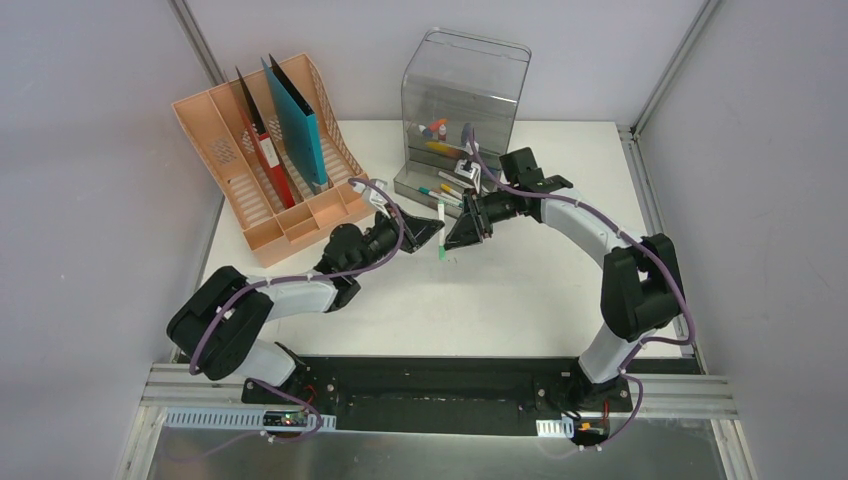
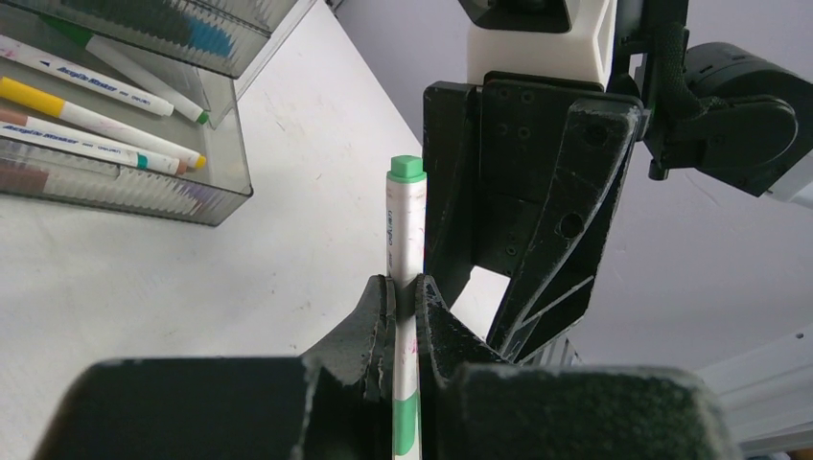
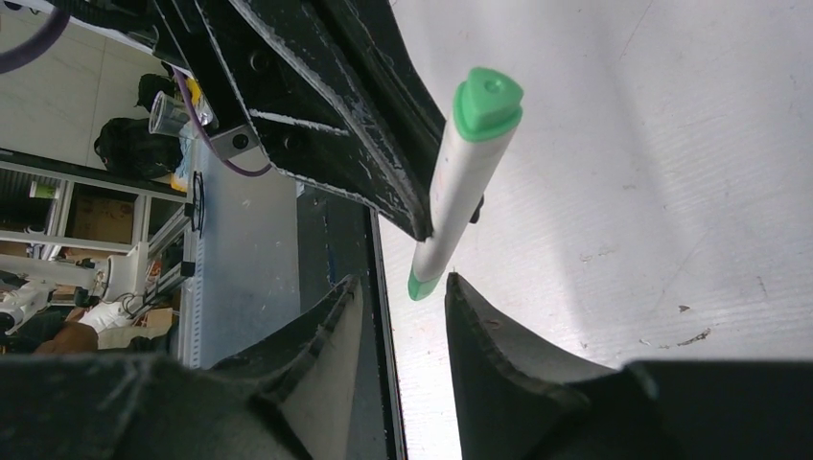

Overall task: Organize the desk
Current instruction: Pick up the stationery from the center of the board.

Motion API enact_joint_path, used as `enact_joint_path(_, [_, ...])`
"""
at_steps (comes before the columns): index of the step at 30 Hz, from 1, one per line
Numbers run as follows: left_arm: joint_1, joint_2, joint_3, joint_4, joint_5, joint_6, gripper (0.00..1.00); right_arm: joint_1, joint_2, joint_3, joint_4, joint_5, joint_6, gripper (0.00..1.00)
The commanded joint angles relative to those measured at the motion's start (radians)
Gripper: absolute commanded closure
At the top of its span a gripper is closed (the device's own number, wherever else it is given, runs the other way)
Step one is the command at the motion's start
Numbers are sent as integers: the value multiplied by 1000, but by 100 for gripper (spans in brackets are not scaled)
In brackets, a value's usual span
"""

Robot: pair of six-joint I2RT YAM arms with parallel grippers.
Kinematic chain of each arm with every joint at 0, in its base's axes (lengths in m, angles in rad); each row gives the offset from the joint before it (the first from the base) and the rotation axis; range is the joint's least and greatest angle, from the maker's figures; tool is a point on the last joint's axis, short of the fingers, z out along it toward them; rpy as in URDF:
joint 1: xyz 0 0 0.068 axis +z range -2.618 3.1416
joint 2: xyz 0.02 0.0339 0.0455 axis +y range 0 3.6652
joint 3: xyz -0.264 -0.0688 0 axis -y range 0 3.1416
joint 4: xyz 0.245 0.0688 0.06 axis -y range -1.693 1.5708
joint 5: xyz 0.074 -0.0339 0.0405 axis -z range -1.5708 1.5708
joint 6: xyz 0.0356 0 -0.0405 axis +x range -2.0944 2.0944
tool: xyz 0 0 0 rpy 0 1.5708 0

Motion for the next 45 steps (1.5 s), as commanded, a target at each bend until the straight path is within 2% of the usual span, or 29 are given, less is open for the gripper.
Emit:
enact_joint_path(1, [-15, 12, 22, 107, -19, -8, 100, 7, 8, 28, 55, -29, 39, 60])
enact_joint_path(18, [-34, 63, 30, 187, -39, -43, 100, 15, 16, -11, 206, -53, 174, 63])
enact_joint_path(20, [-34, 73, 24, 206, -45, -52, 100, 14, 18, -9, 206, -62, 174, 70])
enact_joint_path(23, [-34, 82, 18, 225, -51, -61, 100, 15, 17, -9, 207, -66, 174, 91])
enact_joint_path(25, [-34, 81, 14, 227, -56, -62, 100, 14, 17, -9, 206, -65, 174, 100])
enact_joint_path(29, [-34, 72, 3, 225, -63, -57, 100, 15, 18, -9, 207, -65, 174, 100])
enact_joint_path(30, [-34, 69, 0, 221, -62, -56, 97, 15, 19, -7, 206, -65, 174, 100])
enact_joint_path(33, [-34, 63, -4, 205, -60, -49, 79, 14, 23, -1, 182, -68, 159, 100])
enact_joint_path(35, [-33, 55, -8, 198, -60, -38, 70, 15, 30, 25, 105, -77, 91, 100])
enact_joint_path(36, [-33, 45, -11, 191, -61, -28, 65, 14, 34, 48, 26, -79, 26, 100])
enact_joint_path(39, [-30, -19, -30, 133, -67, 46, 45, 15, 47, 152, -297, -42, -339, 100])
enact_joint_path(41, [-28, -86, -34, 56, -70, 114, 35, 14, 44, 182, -396, 13, -442, 100])
enact_joint_path(45, [-25, -247, -17, -202, -93, 279, 16, 11, 14, 176, -425, 123, -514, 100])
